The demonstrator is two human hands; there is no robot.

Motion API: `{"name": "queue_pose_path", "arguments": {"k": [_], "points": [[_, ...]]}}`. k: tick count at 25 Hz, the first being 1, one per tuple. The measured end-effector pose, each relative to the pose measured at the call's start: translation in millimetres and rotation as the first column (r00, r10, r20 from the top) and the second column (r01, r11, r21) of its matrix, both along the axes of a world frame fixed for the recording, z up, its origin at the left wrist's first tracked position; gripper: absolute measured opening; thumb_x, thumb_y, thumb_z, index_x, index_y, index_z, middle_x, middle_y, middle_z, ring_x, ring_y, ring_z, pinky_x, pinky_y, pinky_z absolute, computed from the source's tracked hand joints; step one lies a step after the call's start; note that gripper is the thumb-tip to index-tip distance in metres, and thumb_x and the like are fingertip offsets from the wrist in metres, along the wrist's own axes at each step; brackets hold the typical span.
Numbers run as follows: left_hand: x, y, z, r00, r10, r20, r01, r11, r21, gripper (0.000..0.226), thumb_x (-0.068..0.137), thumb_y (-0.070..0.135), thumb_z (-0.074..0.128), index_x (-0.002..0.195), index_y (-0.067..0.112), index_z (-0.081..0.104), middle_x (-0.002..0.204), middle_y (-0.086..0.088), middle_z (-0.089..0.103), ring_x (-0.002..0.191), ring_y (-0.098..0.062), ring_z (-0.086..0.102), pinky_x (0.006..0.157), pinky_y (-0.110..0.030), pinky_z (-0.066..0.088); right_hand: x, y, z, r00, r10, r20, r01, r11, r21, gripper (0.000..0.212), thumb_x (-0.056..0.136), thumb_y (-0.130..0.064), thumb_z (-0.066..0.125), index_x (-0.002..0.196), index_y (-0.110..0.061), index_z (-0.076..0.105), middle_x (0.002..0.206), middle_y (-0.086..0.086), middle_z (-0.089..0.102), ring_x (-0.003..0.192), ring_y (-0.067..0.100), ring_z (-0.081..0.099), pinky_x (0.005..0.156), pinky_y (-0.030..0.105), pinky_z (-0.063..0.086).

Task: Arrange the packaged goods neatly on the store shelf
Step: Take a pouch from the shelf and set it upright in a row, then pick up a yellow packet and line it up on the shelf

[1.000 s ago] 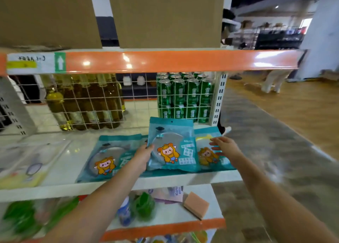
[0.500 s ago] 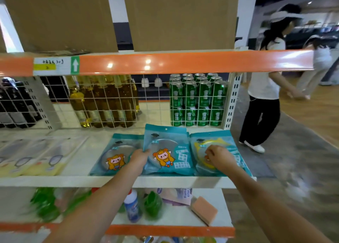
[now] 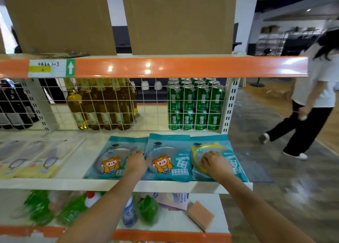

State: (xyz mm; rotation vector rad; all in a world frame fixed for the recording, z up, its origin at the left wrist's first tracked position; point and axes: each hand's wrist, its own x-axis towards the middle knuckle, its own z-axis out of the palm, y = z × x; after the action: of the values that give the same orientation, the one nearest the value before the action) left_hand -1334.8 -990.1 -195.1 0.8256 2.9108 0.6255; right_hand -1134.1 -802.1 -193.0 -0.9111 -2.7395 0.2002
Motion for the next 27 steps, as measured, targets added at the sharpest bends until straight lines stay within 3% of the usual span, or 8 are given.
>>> {"name": "queue_pose_path", "arguments": {"k": [5, 9, 16, 23, 27], "points": [[6.1, -1.4, 0.3, 0.999, -0.01, -0.037, 0.011, 1.0, 0.014, 0.033, 0.098, 0.03, 0.043, 0.123, 0.011, 0.051, 0.122, -0.013, 0.053, 0.109, -0.028, 0.056, 0.09, -0.037, 0.047, -5.6, -1.2, 5.1, 1.0, -0.002, 0.02, 0.001, 1.0, 0.009, 0.031, 0.099, -0.027, 0.034, 0.112, -0.012, 0.059, 0.115, 0.006, 0.057, 0.109, 0.023, 0.05, 0.081, 0.032, 0.044], [2.1, -13.4, 6.3, 0.987, -0.074, -0.141, 0.062, 0.994, -0.09, 0.033, 0.098, 0.035, 0.042, 0.125, 0.019, 0.05, 0.127, -0.006, 0.052, 0.113, -0.022, 0.053, 0.091, -0.035, 0.048, -18.3, -5.2, 11.4, 0.998, 0.009, 0.061, -0.01, 1.0, 0.024, 0.032, 0.099, -0.025, 0.031, 0.113, -0.012, 0.057, 0.119, 0.007, 0.057, 0.111, 0.024, 0.051, 0.082, 0.033, 0.044], [-12.8, -61.3, 23.5, 0.966, -0.14, -0.217, 0.079, 0.96, -0.27, 0.041, 0.098, 0.039, 0.039, 0.133, 0.019, 0.048, 0.14, -0.004, 0.046, 0.127, -0.022, 0.043, 0.102, -0.034, 0.036, -81.8, -53.0, 25.0, 0.975, 0.207, 0.08, -0.213, 0.975, 0.066, 0.033, 0.101, -0.025, 0.03, 0.122, -0.01, 0.051, 0.123, 0.009, 0.053, 0.116, 0.026, 0.046, 0.092, 0.035, 0.041], [-44.0, -151.5, 40.0, 0.993, 0.044, -0.106, -0.075, 0.95, -0.304, 0.042, 0.097, 0.041, 0.038, 0.132, 0.019, 0.046, 0.135, -0.008, 0.047, 0.126, -0.028, 0.04, 0.101, -0.04, 0.035, -165.8, -128.0, 32.7, 0.886, 0.462, 0.032, -0.463, 0.885, 0.045, 0.032, 0.1, -0.028, 0.033, 0.119, -0.014, 0.055, 0.123, 0.008, 0.056, 0.116, 0.025, 0.048, 0.094, 0.033, 0.04], [-67.5, -214.9, 43.2, 0.984, 0.17, -0.049, -0.177, 0.944, -0.279, 0.043, 0.098, 0.043, 0.036, 0.135, 0.023, 0.043, 0.138, -0.007, 0.045, 0.129, -0.027, 0.039, 0.104, -0.038, 0.036, -210.9, -183.2, 31.4, 0.83, 0.544, 0.121, -0.549, 0.836, 0.008, 0.033, 0.098, -0.029, 0.034, 0.119, -0.015, 0.056, 0.123, 0.01, 0.056, 0.115, 0.025, 0.05, 0.092, 0.034, 0.043]]}}
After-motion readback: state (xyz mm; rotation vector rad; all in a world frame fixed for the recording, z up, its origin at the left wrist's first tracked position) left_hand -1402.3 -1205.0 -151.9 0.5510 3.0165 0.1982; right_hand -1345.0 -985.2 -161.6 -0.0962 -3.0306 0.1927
